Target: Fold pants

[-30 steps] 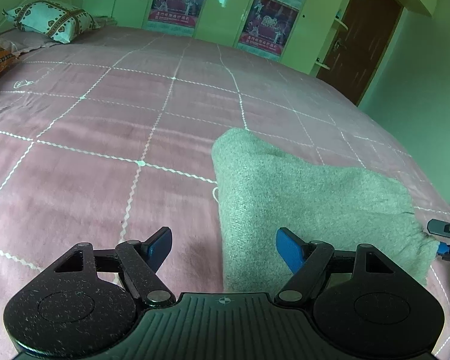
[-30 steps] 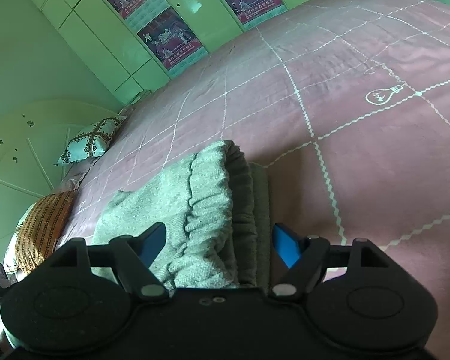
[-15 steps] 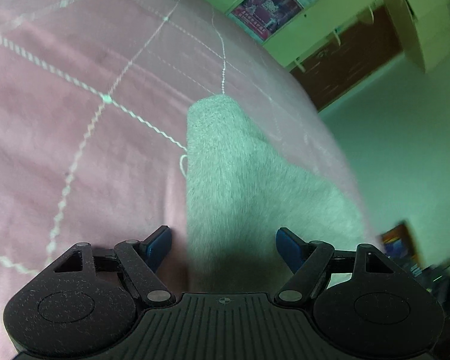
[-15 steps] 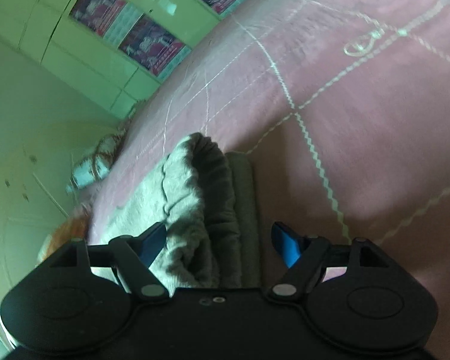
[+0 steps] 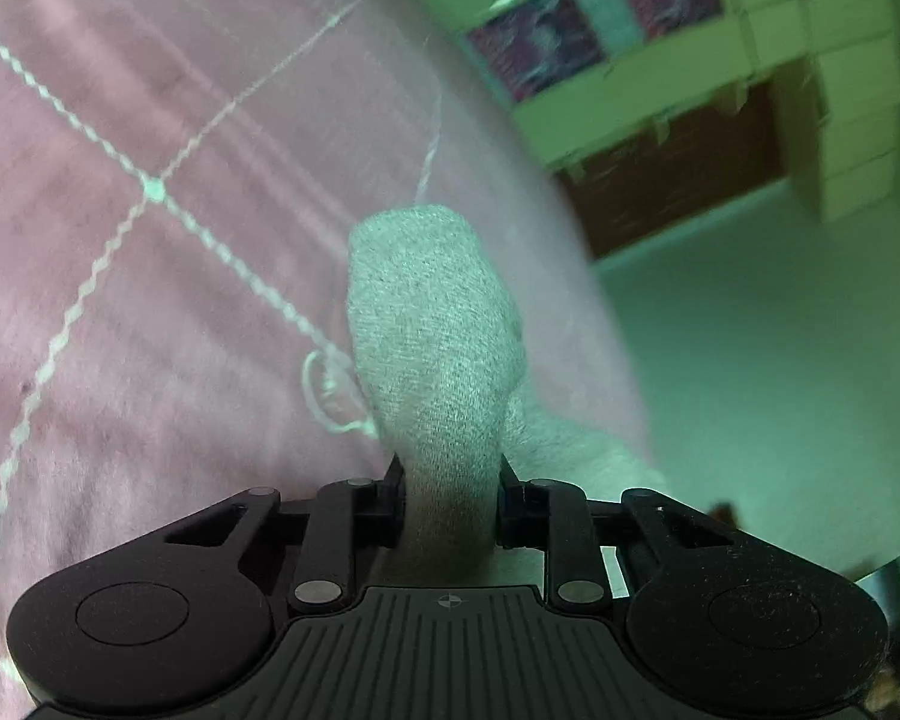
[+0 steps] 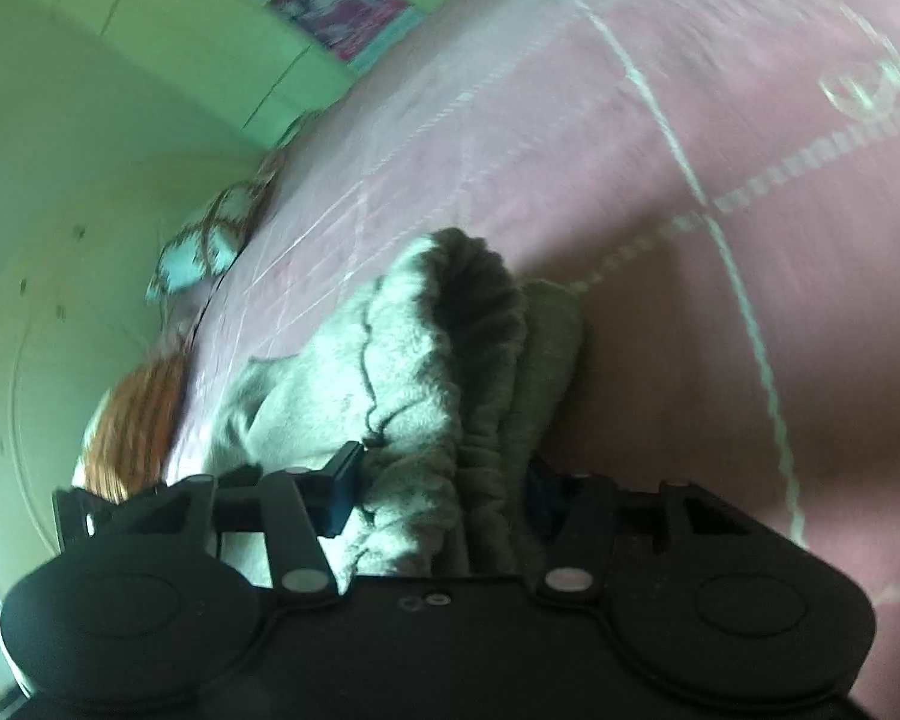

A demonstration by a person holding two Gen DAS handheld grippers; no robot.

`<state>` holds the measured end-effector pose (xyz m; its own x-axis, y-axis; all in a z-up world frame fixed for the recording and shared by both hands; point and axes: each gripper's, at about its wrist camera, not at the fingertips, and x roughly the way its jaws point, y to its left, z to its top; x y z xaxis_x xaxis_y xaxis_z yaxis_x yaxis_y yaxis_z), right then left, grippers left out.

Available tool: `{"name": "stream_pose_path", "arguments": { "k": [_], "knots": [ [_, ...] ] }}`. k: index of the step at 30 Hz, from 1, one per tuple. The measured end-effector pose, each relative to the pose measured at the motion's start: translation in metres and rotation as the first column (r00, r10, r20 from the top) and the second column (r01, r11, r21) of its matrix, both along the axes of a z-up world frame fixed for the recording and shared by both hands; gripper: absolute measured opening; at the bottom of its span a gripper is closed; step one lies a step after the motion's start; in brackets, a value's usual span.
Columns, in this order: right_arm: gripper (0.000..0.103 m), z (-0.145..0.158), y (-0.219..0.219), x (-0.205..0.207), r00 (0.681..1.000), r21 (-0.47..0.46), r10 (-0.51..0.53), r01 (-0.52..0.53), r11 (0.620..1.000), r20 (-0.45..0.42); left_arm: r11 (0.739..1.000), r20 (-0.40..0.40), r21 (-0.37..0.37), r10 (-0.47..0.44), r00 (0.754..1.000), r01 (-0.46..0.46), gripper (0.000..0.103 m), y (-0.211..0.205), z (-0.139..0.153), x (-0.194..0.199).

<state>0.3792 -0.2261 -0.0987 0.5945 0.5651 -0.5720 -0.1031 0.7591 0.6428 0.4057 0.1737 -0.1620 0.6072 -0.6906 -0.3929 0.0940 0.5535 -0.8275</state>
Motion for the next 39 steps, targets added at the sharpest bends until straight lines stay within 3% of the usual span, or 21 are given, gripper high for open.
{"name": "stream_pose_path", "arguments": {
  "k": [5, 13, 18, 22, 24, 25, 26, 27, 28, 29, 30, 33, 36, 38, 39],
  "knots": [
    [0.042, 0.031, 0.016, 0.025, 0.994, -0.025, 0.078, -0.076, 0.997, 0.082, 0.999, 0.059, -0.029, 0.017, 0.998, -0.016, 0.026, 0.008, 0.022, 0.005],
    [0.042, 0.068, 0.047, 0.125, 0.975, -0.027, 0.150, -0.147, 0.989, 0.161, 0.997, 0.115, 0.018, 0.074, 0.991, -0.077, 0.026, 0.046, 0.058, 0.089],
    [0.042, 0.065, 0.061, 0.179, 0.976, -0.012, 0.155, -0.155, 0.988, 0.150, 0.994, 0.102, 0.040, 0.101, 0.990, -0.106, 0.026, 0.057, 0.053, 0.135],
    [0.046, 0.039, 0.061, 0.208, 0.985, -0.015, 0.151, -0.150, 0.989, 0.085, 0.988, 0.046, 0.093, 0.119, 0.992, -0.123, 0.030, 0.056, 0.024, 0.160],
    [0.061, 0.009, 0.055, 0.225, 0.995, -0.105, 0.096, -0.098, 0.990, -0.020, 0.955, -0.007, 0.223, 0.201, 0.980, -0.194, 0.051, 0.060, 0.010, 0.159],
    [0.073, -0.002, 0.051, 0.227, 0.998, -0.173, 0.049, -0.057, 0.983, -0.050, 0.952, 0.020, 0.224, 0.212, 0.977, -0.211, 0.053, 0.064, 0.010, 0.152],
    [0.072, -0.006, 0.044, 0.222, 0.999, -0.164, 0.040, -0.042, 0.986, -0.015, 0.942, 0.054, 0.246, 0.219, 0.974, -0.226, 0.055, 0.065, 0.016, 0.143],
    [0.072, -0.005, 0.039, 0.215, 0.999, -0.140, 0.037, -0.036, 0.990, 0.005, 0.917, 0.087, 0.314, 0.229, 0.969, -0.245, 0.061, 0.064, 0.025, 0.133],
    [0.073, 0.001, 0.040, 0.205, 0.998, -0.169, 0.035, -0.028, 0.985, 0.044, 0.891, 0.128, 0.371, 0.229, 0.965, -0.260, 0.064, 0.062, 0.035, 0.125],
    [0.068, 0.011, 0.046, 0.194, 0.993, -0.232, 0.046, -0.019, 0.972, 0.111, 0.875, 0.179, 0.400, 0.218, 0.959, -0.273, 0.065, 0.061, 0.045, 0.115],
    [0.067, 0.022, 0.053, 0.182, 0.982, -0.292, 0.057, -0.002, 0.957, 0.181, 0.869, 0.212, 0.412, 0.202, 0.956, -0.275, 0.067, 0.057, 0.054, 0.107],
    [0.072, 0.043, 0.068, 0.160, 0.954, -0.280, 0.091, -0.008, 0.960, 0.286, 0.842, 0.250, 0.483, 0.133, 0.959, -0.242, 0.076, 0.038, 0.066, 0.098],
    [0.072, 0.035, 0.088, 0.154, 0.955, -0.377, 0.140, -0.034, 0.926, 0.260, 0.804, 0.220, 0.565, 0.070, 0.973, -0.186, 0.078, 0.014, 0.058, 0.099],
    [0.074, 0.014, 0.099, 0.162, 0.977, -0.536, 0.141, -0.033, 0.843, 0.162, 0.737, 0.151, 0.661, 0.048, 0.987, -0.137, 0.087, 0.000, 0.040, 0.102],
    [0.076, 0.004, 0.100, 0.164, 0.982, -0.563, 0.146, -0.052, 0.825, 0.123, 0.741, 0.160, 0.651, 0.074, 0.984, -0.162, 0.090, 0.000, 0.038, 0.099]
  ]
}}
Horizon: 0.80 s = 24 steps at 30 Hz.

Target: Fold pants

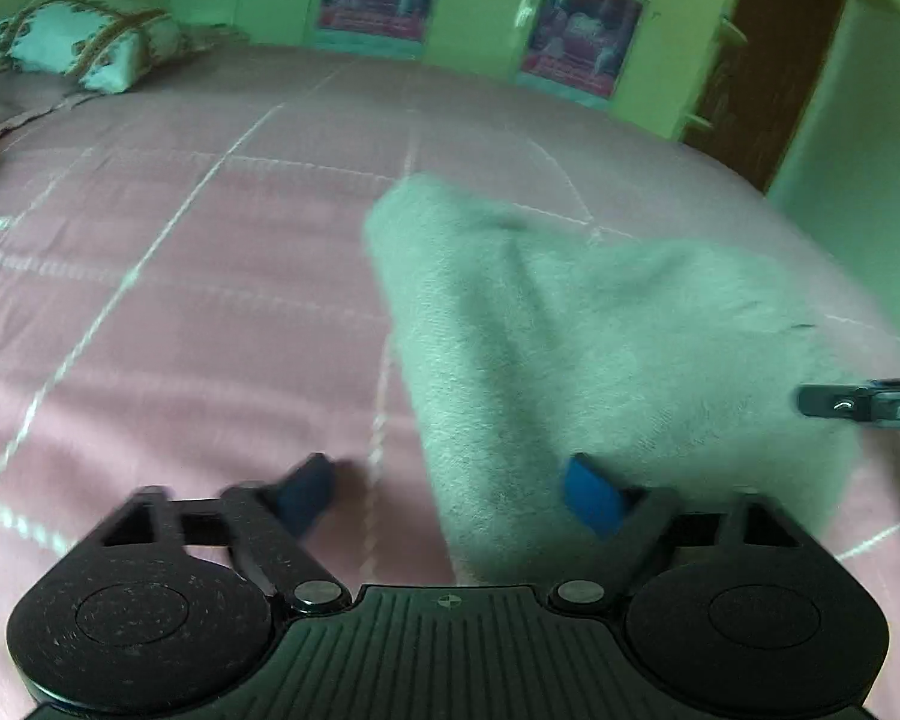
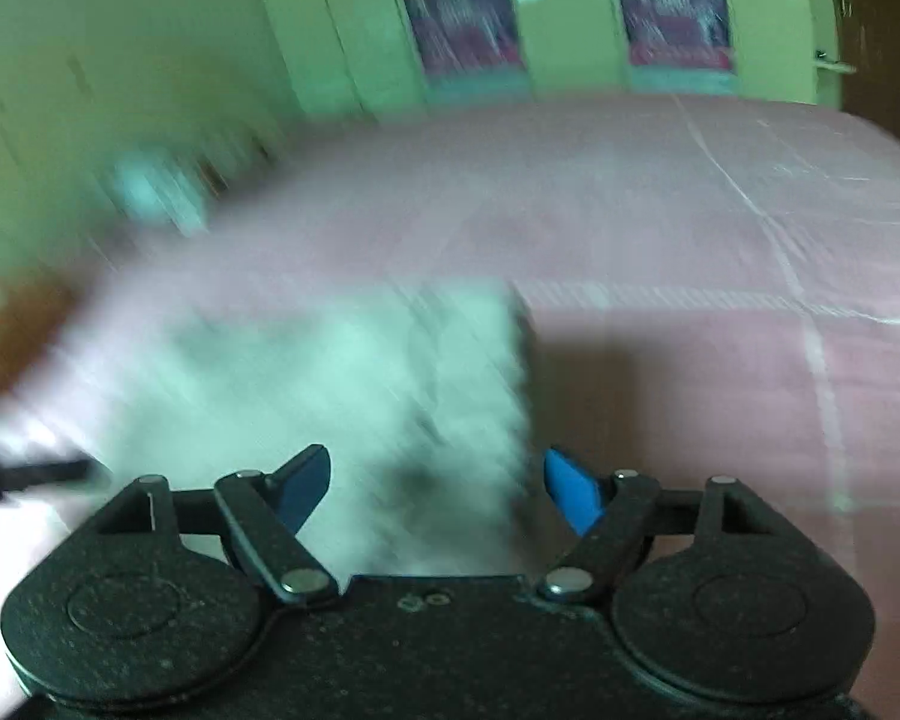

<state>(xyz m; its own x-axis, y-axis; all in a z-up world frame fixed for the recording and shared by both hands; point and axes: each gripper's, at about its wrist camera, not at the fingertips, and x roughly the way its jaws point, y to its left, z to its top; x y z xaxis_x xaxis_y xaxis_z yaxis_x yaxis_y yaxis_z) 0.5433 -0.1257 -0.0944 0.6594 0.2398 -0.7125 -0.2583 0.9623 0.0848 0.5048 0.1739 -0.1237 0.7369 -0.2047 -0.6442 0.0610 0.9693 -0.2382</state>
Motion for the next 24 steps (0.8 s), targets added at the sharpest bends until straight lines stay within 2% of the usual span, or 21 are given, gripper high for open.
{"name": "stream_pose_path", "arguments": {
  "k": [2, 4, 6, 7, 12, 14, 17, 22, 24],
  "knots": [
    [0.078, 0.002, -0.014, -0.006, 0.999, 0.086, -0.024, 0.026, 0.996, -0.023, 0.999, -0.018, -0.040, 0.023, 1.000, -0.023, 0.091, 0.007, 0.007, -0.007],
    [0.080, 0.017, -0.021, -0.020, 0.999, 0.155, -0.037, 0.034, 0.987, 0.014, 0.999, -0.003, -0.009, 0.036, 0.999, -0.036, 0.091, 0.008, 0.017, -0.021],
    [0.084, 0.032, -0.027, -0.040, 0.997, 0.157, -0.028, 0.016, 0.987, 0.071, 0.999, 0.027, 0.030, 0.032, 0.999, -0.033, 0.094, 0.010, 0.028, -0.049],
    [0.087, 0.040, -0.031, -0.055, 0.995, 0.173, -0.016, -0.001, 0.985, 0.096, 0.998, 0.047, 0.038, 0.044, 0.998, -0.046, 0.098, 0.011, 0.035, -0.065],
    [0.092, 0.071, -0.039, -0.123, 0.990, 0.258, 0.002, -0.039, 0.965, 0.141, 0.996, 0.119, 0.038, 0.080, 0.990, -0.086, 0.102, 0.016, 0.059, -0.144],
    [0.096, 0.083, -0.043, -0.158, 0.987, 0.259, -0.002, -0.041, 0.965, 0.161, 0.994, 0.146, 0.051, 0.086, 0.986, -0.094, 0.103, 0.012, 0.069, -0.177],
    [0.096, 0.093, -0.051, -0.203, 0.985, 0.262, -0.004, -0.043, 0.964, 0.175, 0.992, 0.176, 0.062, 0.096, 0.980, -0.108, 0.103, 0.001, 0.076, -0.228],
    [0.095, 0.096, -0.058, -0.283, 0.974, 0.251, -0.049, -0.009, 0.968, 0.223, 0.993, 0.195, 0.003, 0.118, 0.974, -0.121, 0.103, -0.008, 0.084, -0.296],
    [0.095, 0.098, -0.062, -0.309, 0.968, 0.261, -0.073, 0.007, 0.965, 0.241, 0.994, 0.216, 0.014, 0.105, 0.971, -0.110, 0.103, -0.015, 0.086, -0.321]
  ]
}}
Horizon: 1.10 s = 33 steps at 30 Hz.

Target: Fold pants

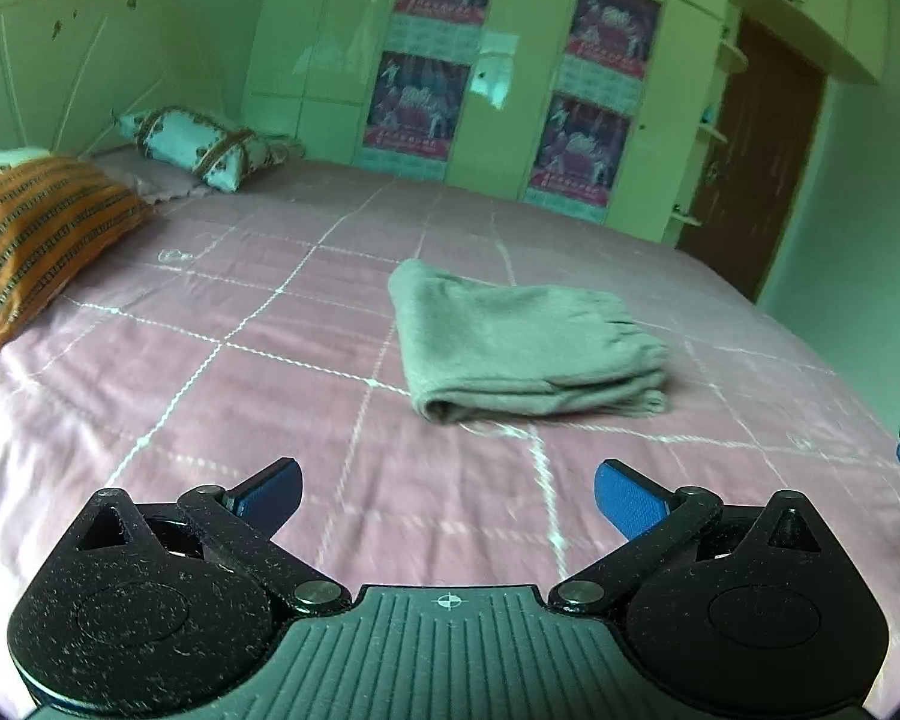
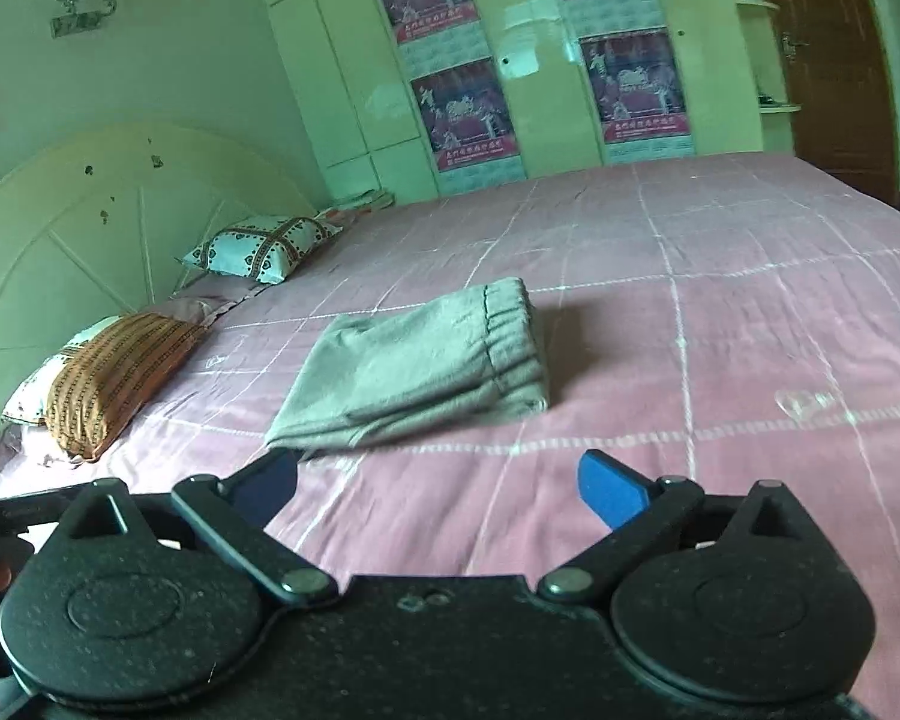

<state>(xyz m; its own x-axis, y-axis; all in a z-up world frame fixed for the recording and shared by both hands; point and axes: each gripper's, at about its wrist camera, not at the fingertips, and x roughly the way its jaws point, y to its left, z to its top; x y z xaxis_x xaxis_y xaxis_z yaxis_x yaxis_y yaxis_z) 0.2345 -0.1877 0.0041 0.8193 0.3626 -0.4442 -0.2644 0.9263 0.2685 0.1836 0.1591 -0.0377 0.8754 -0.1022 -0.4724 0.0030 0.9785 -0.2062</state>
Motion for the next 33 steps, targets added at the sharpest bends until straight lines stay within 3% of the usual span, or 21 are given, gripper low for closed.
{"name": "stream_pose_path", "arguments": {
  "k": [7, 13, 21, 26, 30, 33],
  "knots": [
    [0.093, 0.008, -0.002, -0.069, 0.998, 0.017, 0.001, -0.002, 1.000, 0.065, 1.000, 0.078, -0.003, -0.023, 0.997, 0.023, 0.103, -0.016, 0.012, -0.068],
    [0.093, 0.014, 0.004, -0.103, 0.993, 0.001, 0.027, -0.028, 1.000, 0.113, 1.000, 0.134, 0.021, -0.019, 0.991, 0.016, 0.103, -0.032, 0.031, -0.100],
    [0.093, 0.026, 0.007, -0.125, 0.989, -0.049, 0.027, -0.020, 0.999, 0.149, 0.999, 0.182, 0.018, -0.045, 0.982, 0.043, 0.103, -0.071, 0.050, -0.128],
    [0.093, 0.034, 0.005, -0.140, 0.986, -0.029, 0.011, -0.006, 1.000, 0.166, 0.998, 0.180, 0.025, -0.065, 0.981, 0.061, 0.103, -0.085, 0.054, -0.149],
    [0.093, 0.042, 0.012, -0.149, 0.980, -0.041, 0.006, 0.002, 0.999, 0.197, 0.995, 0.200, 0.076, -0.079, 0.977, 0.065, 0.103, -0.091, 0.062, -0.160],
    [0.094, 0.045, 0.018, -0.153, 0.976, -0.036, 0.006, 0.002, 0.999, 0.216, 0.995, 0.198, 0.056, -0.094, 0.976, 0.084, 0.103, -0.093, 0.066, -0.163]
  ]
}}
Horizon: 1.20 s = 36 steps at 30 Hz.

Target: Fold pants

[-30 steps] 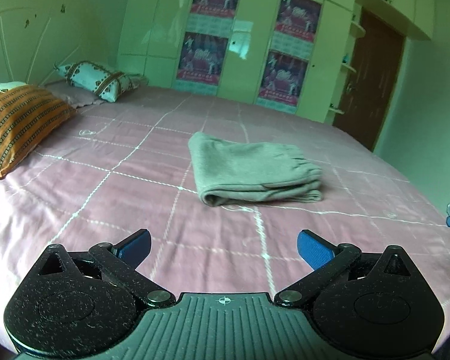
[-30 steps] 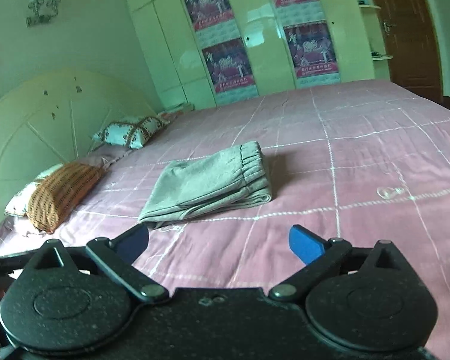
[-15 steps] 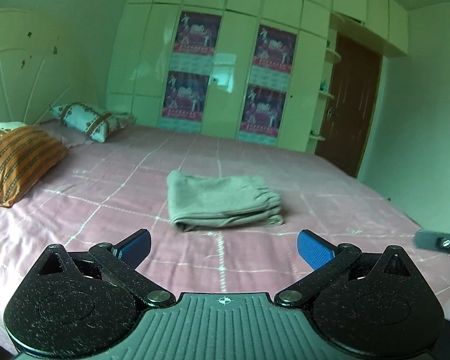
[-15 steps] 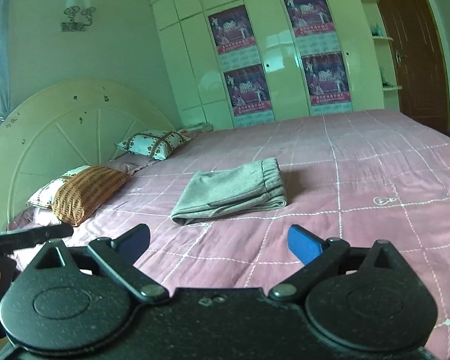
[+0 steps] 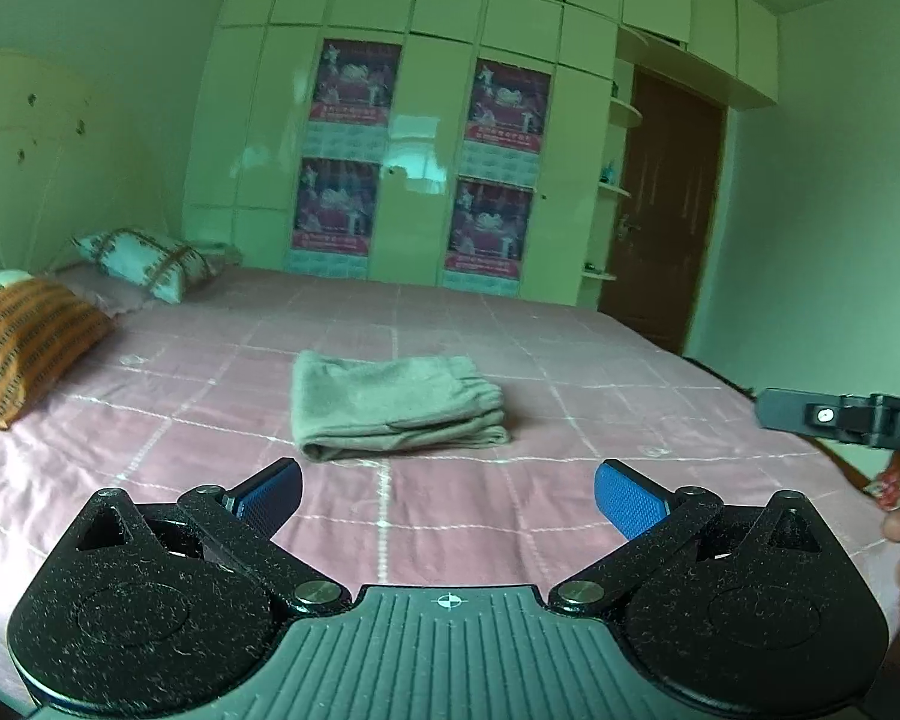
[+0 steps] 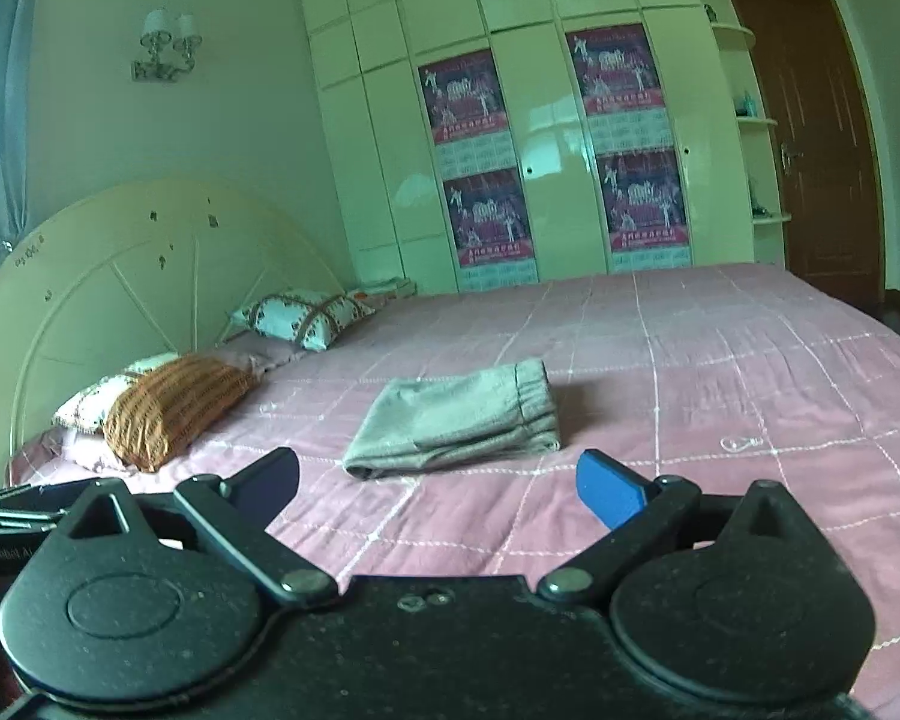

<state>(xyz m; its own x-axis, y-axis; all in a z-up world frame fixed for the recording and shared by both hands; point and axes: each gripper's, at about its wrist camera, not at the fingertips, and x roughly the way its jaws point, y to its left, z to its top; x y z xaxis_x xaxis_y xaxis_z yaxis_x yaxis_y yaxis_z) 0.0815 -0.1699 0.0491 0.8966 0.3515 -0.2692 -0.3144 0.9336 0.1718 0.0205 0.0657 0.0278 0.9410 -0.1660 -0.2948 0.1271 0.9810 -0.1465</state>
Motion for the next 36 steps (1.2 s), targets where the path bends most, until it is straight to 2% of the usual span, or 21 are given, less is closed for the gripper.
{"name": "stream_pose_path", "arguments": {
  "k": [7, 15, 22, 29, 36],
  "knots": [
    [0.093, -0.003, 0.013, -0.007, 1.000, -0.027, 0.016, -0.016, 1.000, 0.005, 1.000, 0.024, -0.017, 0.009, 1.000, -0.009, 0.103, 0.001, 0.003, -0.003],
    [0.093, -0.002, 0.008, -0.007, 1.000, -0.003, 0.005, -0.005, 1.000, 0.005, 0.999, 0.040, -0.026, 0.020, 0.999, -0.019, 0.103, 0.002, 0.005, -0.004],
    [0.093, -0.002, 0.006, -0.009, 1.000, 0.001, -0.002, 0.002, 1.000, 0.008, 1.000, 0.045, 0.018, 0.013, 0.999, -0.014, 0.103, -0.005, 0.004, -0.005],
    [0.093, -0.001, 0.006, -0.009, 1.000, -0.006, 0.010, -0.010, 1.000, 0.010, 0.999, 0.023, 0.009, 0.033, 0.999, -0.034, 0.103, -0.003, 0.006, -0.003],
    [0.093, -0.001, 0.005, -0.011, 1.000, -0.008, 0.014, -0.014, 1.000, 0.010, 1.000, 0.042, 0.013, 0.025, 0.999, -0.025, 0.103, -0.004, 0.005, -0.005]
  ]
}}
